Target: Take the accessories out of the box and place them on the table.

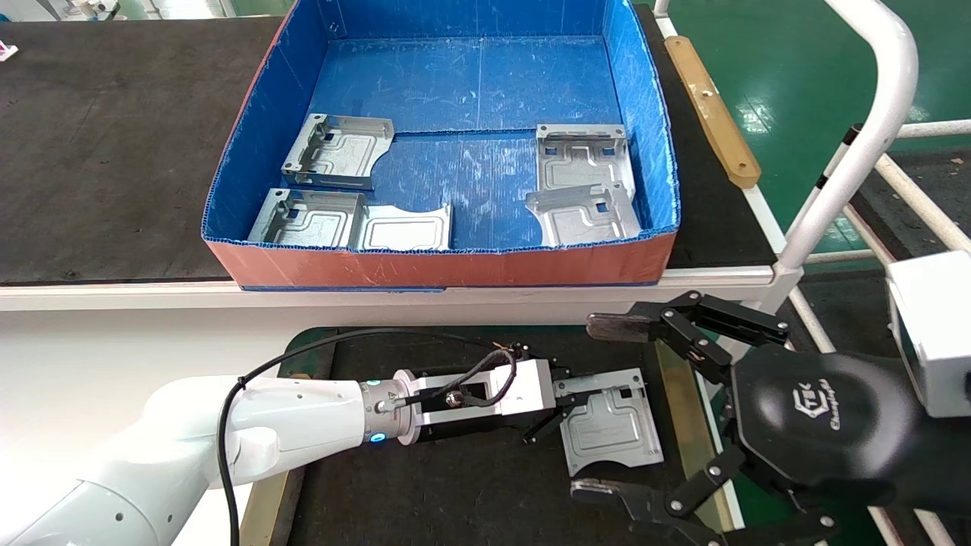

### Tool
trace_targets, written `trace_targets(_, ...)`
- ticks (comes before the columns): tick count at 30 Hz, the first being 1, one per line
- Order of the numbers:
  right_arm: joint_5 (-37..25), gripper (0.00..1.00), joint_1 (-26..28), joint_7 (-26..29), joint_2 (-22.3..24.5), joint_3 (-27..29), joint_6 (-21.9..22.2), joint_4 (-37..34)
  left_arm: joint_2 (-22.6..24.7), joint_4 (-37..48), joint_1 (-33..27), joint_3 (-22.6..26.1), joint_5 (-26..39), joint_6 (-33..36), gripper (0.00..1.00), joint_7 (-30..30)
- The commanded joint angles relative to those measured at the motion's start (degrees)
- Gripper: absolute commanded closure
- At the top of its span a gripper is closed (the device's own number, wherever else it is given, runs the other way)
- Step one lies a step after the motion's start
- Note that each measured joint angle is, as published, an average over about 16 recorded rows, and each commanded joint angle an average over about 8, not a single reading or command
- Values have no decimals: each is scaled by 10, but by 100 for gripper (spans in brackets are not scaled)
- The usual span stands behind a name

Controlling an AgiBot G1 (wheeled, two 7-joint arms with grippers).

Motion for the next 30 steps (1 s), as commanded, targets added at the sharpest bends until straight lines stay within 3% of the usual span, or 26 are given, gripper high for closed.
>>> trace_targets(1, 0, 0, 0, 0, 0, 0, 0, 0, 0, 1, -1, 2, -3, -1, 0, -3)
trace_targets(30, 0, 0, 0, 0, 0, 0, 0, 0, -4, -5, 2, -7, 3, 4, 0, -1)
